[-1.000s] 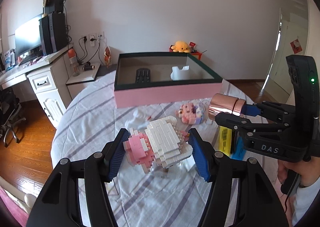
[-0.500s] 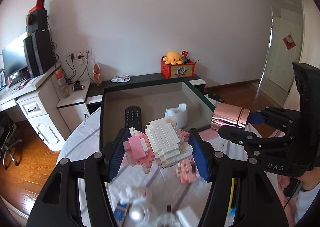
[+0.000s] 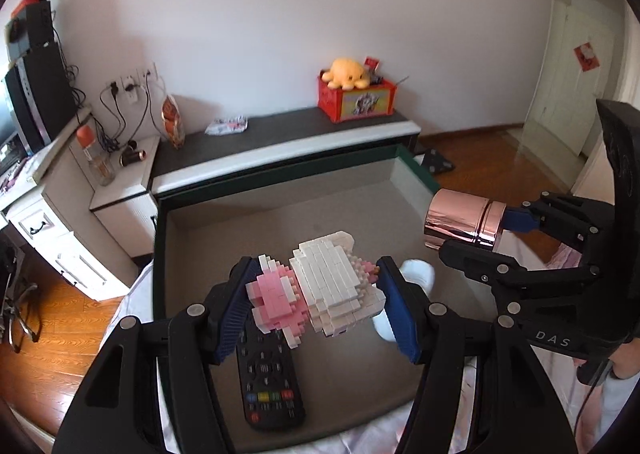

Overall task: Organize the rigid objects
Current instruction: 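Carry block figure and copper cylinder into the pink box and release both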

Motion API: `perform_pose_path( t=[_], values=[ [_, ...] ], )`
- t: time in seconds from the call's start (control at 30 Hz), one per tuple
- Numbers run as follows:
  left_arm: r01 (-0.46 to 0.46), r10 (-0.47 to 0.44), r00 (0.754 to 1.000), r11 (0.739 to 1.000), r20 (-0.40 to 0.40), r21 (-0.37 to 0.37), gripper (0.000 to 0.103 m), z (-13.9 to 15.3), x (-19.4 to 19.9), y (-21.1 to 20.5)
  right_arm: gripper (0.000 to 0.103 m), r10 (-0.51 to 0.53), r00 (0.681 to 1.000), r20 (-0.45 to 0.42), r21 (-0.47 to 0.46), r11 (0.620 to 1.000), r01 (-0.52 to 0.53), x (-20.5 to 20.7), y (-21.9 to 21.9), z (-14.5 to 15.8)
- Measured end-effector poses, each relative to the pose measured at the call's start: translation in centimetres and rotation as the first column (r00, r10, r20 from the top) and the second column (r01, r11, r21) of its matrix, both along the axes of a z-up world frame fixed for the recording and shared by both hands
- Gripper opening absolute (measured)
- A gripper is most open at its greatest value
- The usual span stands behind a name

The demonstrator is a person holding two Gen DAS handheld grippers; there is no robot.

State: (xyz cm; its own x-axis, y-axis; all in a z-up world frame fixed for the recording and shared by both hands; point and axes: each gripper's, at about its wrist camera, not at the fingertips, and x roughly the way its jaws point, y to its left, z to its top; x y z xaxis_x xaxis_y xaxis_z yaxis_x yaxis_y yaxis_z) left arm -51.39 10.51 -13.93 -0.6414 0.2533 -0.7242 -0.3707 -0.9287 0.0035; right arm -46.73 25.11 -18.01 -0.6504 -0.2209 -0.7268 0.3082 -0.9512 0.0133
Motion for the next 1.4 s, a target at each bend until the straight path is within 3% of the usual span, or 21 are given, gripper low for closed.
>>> perform_pose_path(
  t=[0.37, 0.43, 0.5, 0.6, 1.03, 1.33, 1.4],
  values=[
    [-0.025, 0.034, 0.995, 0.995, 0.095, -0.098, 0.063, -5.3, -3.9, 2.0, 0.049, 0.005, 0.997, 0.082, 0.052, 0.999, -0.010, -3.6, 0.2, -3.2],
    [-0.022, 0.030, 0.995, 0.995, 0.092, -0.093, 0.064, -5.3, -3.9, 2.1, 0.049, 0.005, 0.997, 0.080, 0.054, 0.999, -0.009, -3.6, 0.2, -3.2],
    [-0.023, 0.031, 0.996, 0.995, 0.080, -0.099, 0.077, -5.2, -3.7, 2.0, 0.049, 0.006, 0.997, 0.082, 0.054, 0.999, -0.011, -3.7, 0.1, -3.2],
    [-0.033, 0.040, 0.997, 0.996, 0.073, -0.086, 0.082, -4.9, -3.5, 1.7, 0.049, 0.001, 0.997, 0.081, 0.056, 0.998, -0.006, -3.7, 0.1, -3.1],
    [-0.064, 0.067, 0.997, 0.996, 0.046, -0.066, 0.093, -3.0, -0.9, 0.0, 0.049, -0.035, 0.996, 0.082, 0.053, 0.998, 0.030, -3.2, -0.3, -2.6],
    [-0.085, 0.085, 0.996, 0.996, 0.003, -0.017, 0.095, -0.5, 3.6, -1.5, 0.080, -0.050, 0.999, 0.020, 0.055, 0.997, 0.049, 1.7, -0.4, 0.5],
    [-0.084, 0.084, 0.996, 0.996, -0.019, -0.002, 0.096, 0.4, 5.4, -2.0, 0.081, -0.049, 0.999, 0.001, 0.054, 0.997, 0.049, 3.4, -0.5, 1.3]
  ],
)
